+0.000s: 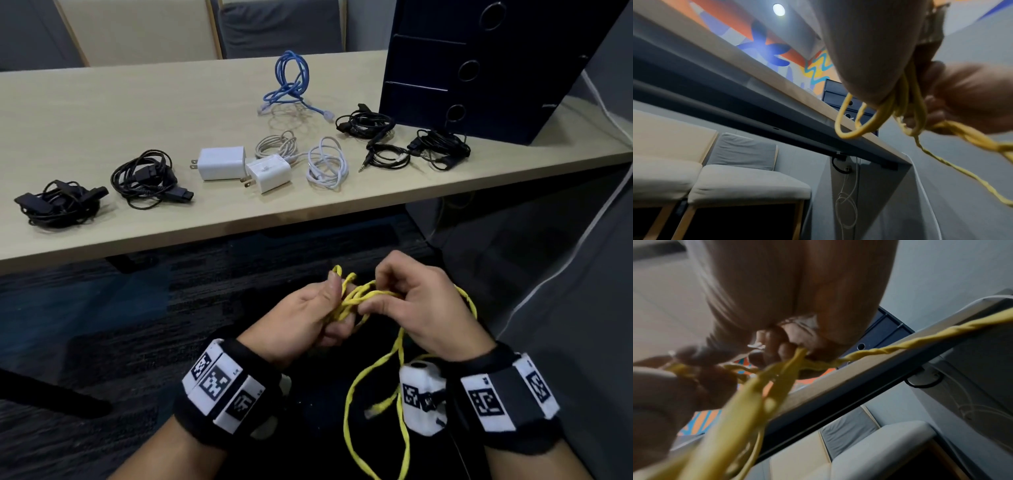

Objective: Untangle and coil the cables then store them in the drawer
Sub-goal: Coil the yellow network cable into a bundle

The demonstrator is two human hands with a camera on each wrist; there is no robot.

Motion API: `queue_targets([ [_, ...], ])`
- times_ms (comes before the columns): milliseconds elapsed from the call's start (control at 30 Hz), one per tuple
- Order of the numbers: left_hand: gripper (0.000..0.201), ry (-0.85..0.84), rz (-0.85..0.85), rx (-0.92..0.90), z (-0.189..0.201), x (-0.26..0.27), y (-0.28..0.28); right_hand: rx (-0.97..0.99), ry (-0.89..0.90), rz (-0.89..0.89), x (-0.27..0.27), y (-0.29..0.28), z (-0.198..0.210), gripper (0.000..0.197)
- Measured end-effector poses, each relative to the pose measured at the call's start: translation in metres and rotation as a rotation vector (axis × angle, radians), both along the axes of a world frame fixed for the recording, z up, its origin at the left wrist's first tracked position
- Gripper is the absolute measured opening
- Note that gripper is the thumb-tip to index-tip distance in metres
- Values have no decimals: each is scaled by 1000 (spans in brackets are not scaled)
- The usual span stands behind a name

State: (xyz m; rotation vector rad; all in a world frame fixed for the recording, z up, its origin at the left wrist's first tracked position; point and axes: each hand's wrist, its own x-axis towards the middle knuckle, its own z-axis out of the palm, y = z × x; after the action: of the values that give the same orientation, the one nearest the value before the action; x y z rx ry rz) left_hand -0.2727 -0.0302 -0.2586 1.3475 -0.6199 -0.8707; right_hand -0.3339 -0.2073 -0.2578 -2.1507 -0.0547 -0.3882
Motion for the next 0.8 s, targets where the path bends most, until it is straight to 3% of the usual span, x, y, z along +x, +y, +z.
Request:
queue_targets([
  [100,40,71,-61,-28,-4,4,6,67,41,33,2,-4,-12,44],
  [200,32,115,-133,-12,-11,8,10,-29,26,-4,5,-7,-17,49],
  [300,30,232,-128,-117,-12,13,13,-63,-1,29,9,-13,-25,50],
  [433,33,409,2,-332,-3,24,20,-209,257,75,5,-27,-48,65],
  [533,26,421,183,-329,7,30,20,-173,365,52,4,-33,-68,49],
  [633,24,432,349,-385,14,35,26,-160,385,-65,5,-40,-80,36],
  [800,25,364,438,-357,7,40,34,-11,357,-526,-2,-72,-99,41],
])
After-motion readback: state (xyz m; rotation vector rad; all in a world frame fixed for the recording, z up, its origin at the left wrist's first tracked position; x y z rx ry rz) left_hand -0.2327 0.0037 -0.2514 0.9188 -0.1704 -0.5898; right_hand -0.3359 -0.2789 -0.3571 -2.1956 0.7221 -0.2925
